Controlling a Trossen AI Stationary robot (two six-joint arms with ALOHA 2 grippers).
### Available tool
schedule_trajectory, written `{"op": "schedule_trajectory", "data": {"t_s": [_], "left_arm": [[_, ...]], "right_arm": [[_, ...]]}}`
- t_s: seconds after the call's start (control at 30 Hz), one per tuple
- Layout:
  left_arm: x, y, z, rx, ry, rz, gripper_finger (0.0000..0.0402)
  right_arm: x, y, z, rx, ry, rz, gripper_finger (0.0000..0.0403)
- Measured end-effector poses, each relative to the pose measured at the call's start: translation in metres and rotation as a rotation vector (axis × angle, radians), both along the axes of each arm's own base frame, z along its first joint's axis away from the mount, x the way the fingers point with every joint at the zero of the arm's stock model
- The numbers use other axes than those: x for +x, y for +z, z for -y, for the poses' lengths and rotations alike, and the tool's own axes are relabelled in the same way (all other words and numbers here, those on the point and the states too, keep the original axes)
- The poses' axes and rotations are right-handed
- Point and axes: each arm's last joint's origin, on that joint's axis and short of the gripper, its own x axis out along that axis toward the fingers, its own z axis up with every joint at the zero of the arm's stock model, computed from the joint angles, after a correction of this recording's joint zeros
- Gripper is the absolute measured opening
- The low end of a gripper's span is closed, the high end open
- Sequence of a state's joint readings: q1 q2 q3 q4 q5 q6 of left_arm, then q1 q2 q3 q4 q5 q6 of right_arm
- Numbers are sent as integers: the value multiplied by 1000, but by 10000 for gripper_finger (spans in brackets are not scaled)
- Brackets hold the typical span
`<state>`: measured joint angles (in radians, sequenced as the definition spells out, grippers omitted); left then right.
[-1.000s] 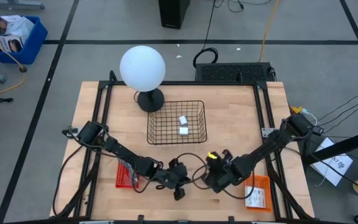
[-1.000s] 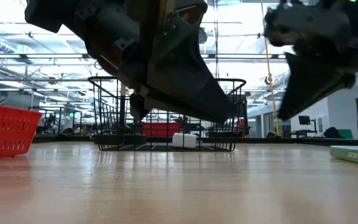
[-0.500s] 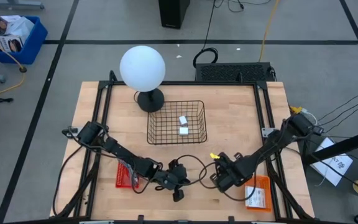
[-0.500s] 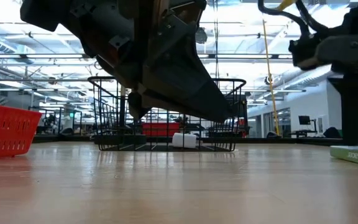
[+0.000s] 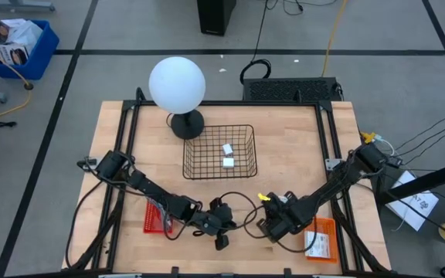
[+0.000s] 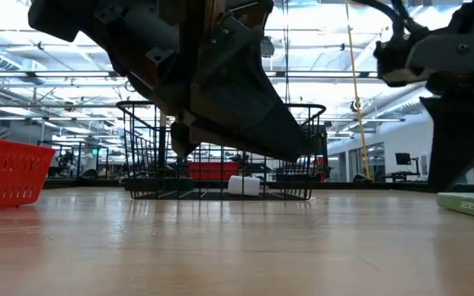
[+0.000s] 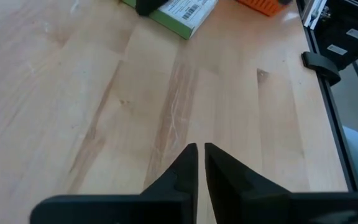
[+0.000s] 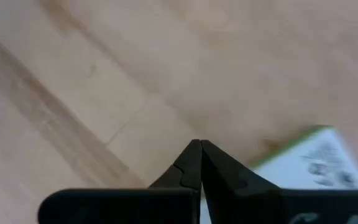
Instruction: Pick and place items into bin
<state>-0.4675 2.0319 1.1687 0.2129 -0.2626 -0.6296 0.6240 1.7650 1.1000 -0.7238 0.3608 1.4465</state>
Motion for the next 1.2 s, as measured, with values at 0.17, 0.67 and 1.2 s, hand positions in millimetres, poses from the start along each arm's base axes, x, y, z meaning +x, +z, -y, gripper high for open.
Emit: {"op": "schedule_trajectory", "data": {"t_s": [0.17,0.67,1.2], "left_arm": [[0,0,0,5,-4,2,15],[0,0,1,5,2,5,36],[0,0,1,16,-5,6,13]], "right_arm": [[-13,5,2,-13,-62,-67,0],[-10,-6,-11,65,-74,-59,0],[29,-7,-10,68,136,189,0]]}}
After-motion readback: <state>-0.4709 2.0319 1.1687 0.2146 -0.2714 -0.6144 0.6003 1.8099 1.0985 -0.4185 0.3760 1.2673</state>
